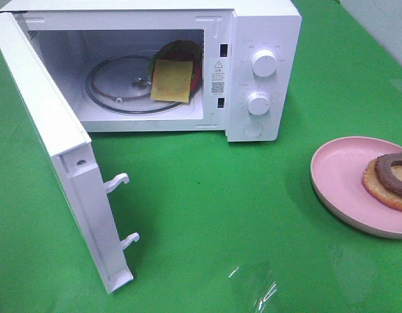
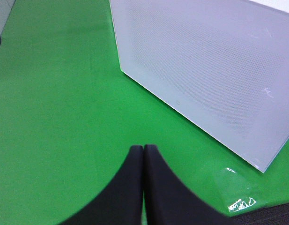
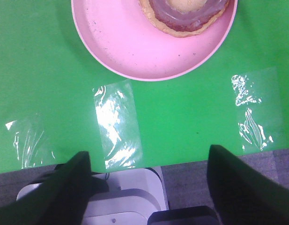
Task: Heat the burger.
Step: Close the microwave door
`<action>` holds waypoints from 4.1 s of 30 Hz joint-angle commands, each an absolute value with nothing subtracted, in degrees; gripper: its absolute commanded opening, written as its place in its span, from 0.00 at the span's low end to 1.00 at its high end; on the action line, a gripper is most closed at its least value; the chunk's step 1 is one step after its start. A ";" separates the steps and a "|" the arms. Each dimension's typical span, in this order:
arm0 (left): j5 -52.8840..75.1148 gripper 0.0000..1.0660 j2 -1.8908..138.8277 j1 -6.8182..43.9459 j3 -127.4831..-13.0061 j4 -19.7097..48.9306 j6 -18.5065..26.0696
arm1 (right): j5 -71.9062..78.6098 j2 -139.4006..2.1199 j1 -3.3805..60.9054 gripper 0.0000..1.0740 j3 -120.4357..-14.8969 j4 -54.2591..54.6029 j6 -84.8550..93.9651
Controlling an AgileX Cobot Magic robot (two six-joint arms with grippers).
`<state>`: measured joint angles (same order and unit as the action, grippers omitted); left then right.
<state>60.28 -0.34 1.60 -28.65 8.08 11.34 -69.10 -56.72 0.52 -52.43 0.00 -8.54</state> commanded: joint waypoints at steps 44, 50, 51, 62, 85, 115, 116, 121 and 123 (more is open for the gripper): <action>59.64 0.00 -0.80 1.38 -28.53 8.37 11.12 | -57.64 1.72 1.72 0.48 -28.71 -1.20 -2.75; 59.64 0.00 -0.80 1.38 -28.53 8.37 11.12 | -57.64 1.72 1.72 0.48 -28.71 -1.20 -2.75; 59.64 0.00 -0.80 1.38 -28.53 8.37 11.12 | -57.64 1.72 1.72 0.48 -28.71 -1.20 -2.75; 59.64 0.00 -0.80 1.38 -28.53 8.37 11.12 | -57.64 1.72 1.72 0.48 -28.71 -1.20 -2.75; 55.41 0.00 8.59 1.38 -30.14 6.13 5.04 | -57.64 1.72 1.72 0.48 -28.71 -1.20 -2.75; 11.23 0.00 58.90 5.50 -30.48 16.21 8.88 | -57.64 1.72 1.72 0.48 -28.71 -1.20 -2.81; 7.33 0.00 60.96 8.37 -30.48 17.36 9.63 | -57.64 1.72 1.72 0.48 -28.71 -1.20 -2.81; -2.18 0.00 67.09 13.58 -30.48 19.77 8.31 | -57.64 1.72 1.72 0.48 -28.71 -1.20 -2.81; -4.30 0.00 69.27 14.61 -30.48 19.88 7.22 | -57.64 1.72 1.72 0.48 -28.71 -1.20 -2.81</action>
<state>-0.29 67.09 13.06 -30.14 18.96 8.54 -58.27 0.17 1.55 -28.93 -1.03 -2.46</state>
